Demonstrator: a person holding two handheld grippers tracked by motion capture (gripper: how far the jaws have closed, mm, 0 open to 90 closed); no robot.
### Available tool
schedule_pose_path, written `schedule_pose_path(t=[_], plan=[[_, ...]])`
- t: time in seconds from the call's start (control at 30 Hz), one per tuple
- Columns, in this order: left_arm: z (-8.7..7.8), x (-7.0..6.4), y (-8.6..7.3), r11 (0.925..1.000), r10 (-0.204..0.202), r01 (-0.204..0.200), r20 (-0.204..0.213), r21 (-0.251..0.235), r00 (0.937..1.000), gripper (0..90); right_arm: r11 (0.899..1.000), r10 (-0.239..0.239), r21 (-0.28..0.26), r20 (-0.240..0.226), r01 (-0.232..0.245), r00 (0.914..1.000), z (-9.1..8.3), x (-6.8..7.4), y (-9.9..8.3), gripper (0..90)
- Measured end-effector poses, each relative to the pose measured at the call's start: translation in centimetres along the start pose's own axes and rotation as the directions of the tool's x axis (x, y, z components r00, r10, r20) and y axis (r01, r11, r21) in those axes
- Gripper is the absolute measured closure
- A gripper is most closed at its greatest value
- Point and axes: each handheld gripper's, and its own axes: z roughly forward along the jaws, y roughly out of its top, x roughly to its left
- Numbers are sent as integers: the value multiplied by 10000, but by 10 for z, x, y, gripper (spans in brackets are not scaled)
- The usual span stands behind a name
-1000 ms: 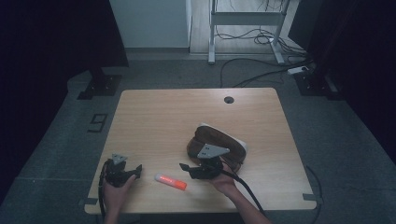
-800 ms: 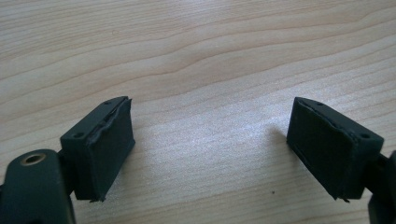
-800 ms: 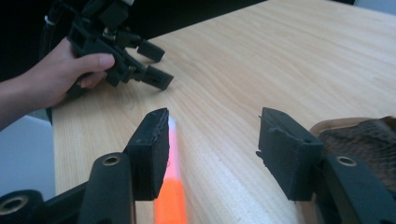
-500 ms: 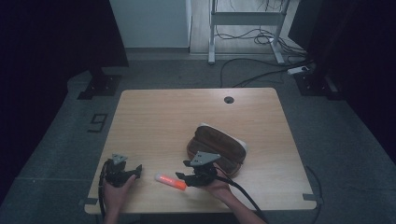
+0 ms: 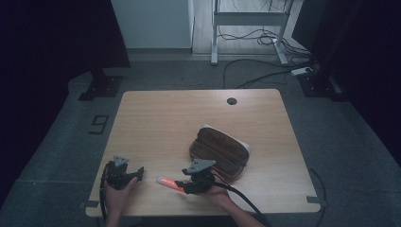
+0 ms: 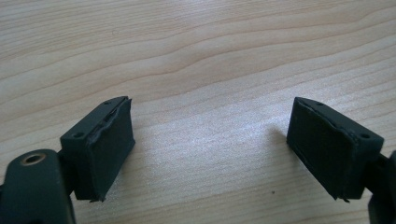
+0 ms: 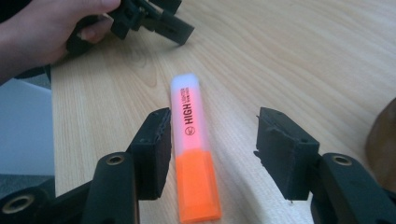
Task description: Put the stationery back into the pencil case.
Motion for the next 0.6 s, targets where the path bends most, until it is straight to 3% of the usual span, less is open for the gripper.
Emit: schedule_pose_path(t=[0.27, 0.6], plan=[[0, 0, 0, 10000, -1, 1, -2, -2, 10000, 145, 9993, -83, 357, -148, 89, 9999, 6, 4, -4, 469], [0, 0, 0, 10000, 3, -3, -2, -1, 10000, 145, 9960, -359, 827, 142, 346, 9993, 14, 7, -8, 493]])
